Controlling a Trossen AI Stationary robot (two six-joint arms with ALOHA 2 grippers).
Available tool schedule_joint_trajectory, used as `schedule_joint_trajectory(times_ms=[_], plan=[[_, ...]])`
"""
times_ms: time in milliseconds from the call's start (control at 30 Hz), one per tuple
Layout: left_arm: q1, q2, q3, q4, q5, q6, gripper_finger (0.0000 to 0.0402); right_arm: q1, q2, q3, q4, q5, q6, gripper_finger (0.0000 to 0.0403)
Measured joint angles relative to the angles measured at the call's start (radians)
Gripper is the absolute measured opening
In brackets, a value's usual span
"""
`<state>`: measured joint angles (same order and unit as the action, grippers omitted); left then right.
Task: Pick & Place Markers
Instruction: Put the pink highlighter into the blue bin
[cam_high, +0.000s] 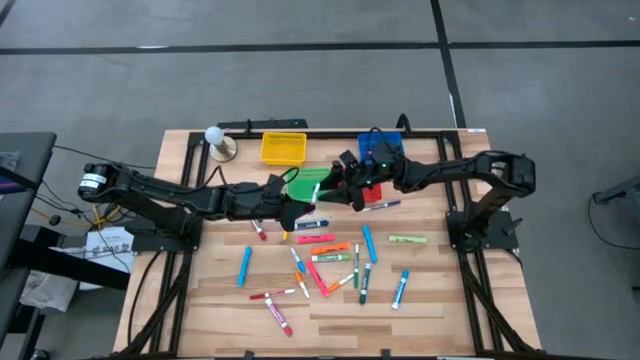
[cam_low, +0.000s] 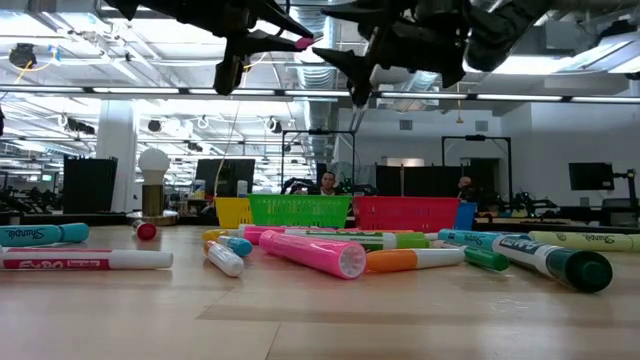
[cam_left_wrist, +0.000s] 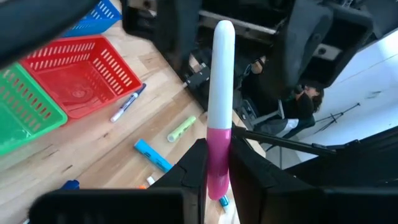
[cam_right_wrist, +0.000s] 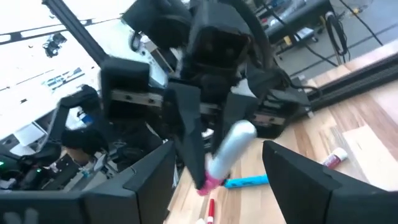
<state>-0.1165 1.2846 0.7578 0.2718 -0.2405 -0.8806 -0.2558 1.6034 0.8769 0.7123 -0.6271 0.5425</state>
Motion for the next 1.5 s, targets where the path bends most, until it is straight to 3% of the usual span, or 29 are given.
schedule_joint_trajectory(times_ms=[233,467,1033,1367,1500], plan=[[0.000,0.000,0.000,0.007,-0.003,0.000,0.0049,-0.001,0.058,0.038,0.000,0.001,0.000,0.0224],[0.000,0.000,0.000,-0.002,-0.003,0.000,0.0049,0.000,0.065,0.059,0.000,0.001,0.001,0.0188],[0.000,0.000,-0.002,-0.010,-0.003,0.011,0.0049,0.000,0.064,0.070,0.004,0.018,0.007,0.0024],[0.000,0.000,-0.002,-0.006,-0.007,0.015,0.0050,0.000,0.063,0.069,0.008,0.041,0.027,0.0030],[0.000,0.000,-0.002,-0.002,-0.008,0.031,0.0068,-0.001,0.063,0.069,0.010,0.048,0.024,0.0024]])
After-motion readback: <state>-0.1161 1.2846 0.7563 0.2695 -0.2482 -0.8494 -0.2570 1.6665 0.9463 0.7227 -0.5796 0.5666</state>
